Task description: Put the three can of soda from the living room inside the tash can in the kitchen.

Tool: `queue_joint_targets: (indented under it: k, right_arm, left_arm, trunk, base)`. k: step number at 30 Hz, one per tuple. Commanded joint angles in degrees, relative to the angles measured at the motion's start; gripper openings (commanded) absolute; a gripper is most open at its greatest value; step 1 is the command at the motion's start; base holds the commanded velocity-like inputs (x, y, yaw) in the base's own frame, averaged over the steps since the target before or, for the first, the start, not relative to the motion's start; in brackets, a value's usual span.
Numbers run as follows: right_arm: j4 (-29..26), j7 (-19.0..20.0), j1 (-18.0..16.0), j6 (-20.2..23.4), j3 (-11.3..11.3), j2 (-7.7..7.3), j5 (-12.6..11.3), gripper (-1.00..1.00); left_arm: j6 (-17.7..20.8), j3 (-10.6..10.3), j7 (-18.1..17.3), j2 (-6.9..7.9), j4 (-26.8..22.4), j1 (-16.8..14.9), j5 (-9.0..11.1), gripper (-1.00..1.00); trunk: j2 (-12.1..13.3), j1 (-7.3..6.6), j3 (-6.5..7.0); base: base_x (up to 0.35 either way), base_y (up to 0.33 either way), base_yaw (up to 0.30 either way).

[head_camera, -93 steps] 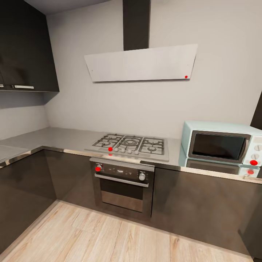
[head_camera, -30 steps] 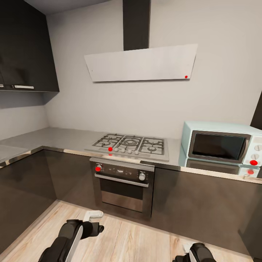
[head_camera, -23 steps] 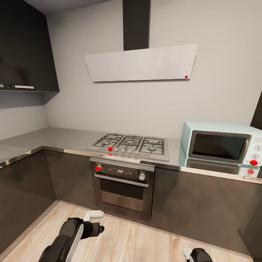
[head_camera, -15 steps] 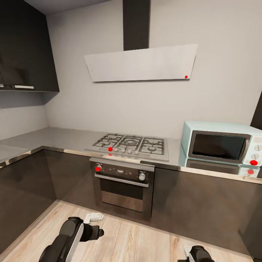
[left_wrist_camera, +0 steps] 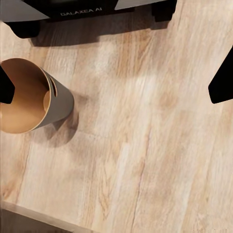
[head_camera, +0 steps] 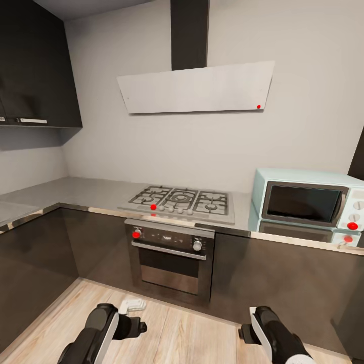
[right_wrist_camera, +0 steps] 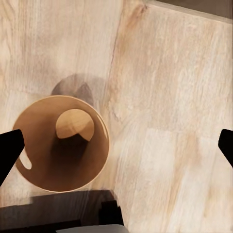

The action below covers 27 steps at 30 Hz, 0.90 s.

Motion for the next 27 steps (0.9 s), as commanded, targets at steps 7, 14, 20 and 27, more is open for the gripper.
queue_joint_targets:
  k: [7, 14, 20, 27]
  right_arm:
    - [3.2, -0.3, -0.4, -0.2, 0.0, 0.0, 0.1, 1.0]
    - [5.6, -0.3, -0.4, -0.9, 0.0, 0.06, 0.1, 1.0]
    - [6.7, -0.3, -0.4, -1.0, 0.1, 0.08, 0.2, 1.0]
    - [7.0, -0.2, -2.3, -0.4, 0.1, -0.05, 0.2, 1.0]
  left_arm:
    - [-3.2, -0.1, -0.2, 0.16, 0.1, 0.0, 0.0, 1.0]
    - [-3.8, -0.1, -0.3, 0.22, 0.1, 0.0, 0.1, 1.0]
    - [-4.0, -0.1, -0.4, 0.2, -0.1, 0.0, 0.1, 1.0]
    - [-4.0, -0.1, -0.4, 0.14, -0.2, 0.0, 0.1, 1.0]
  trunk:
    - [0.0, 0.0, 0.0]
    - [0.0, 0.0, 0.0]
    - [0.0, 0.0, 0.0]
    - [0.0, 0.0, 0.0]
  base:
    - [0.0, 0.0, 0.0]
    - [0.0, 0.0, 0.0]
    - [0.0, 0.0, 0.0]
    - [0.0, 0.0, 0.0]
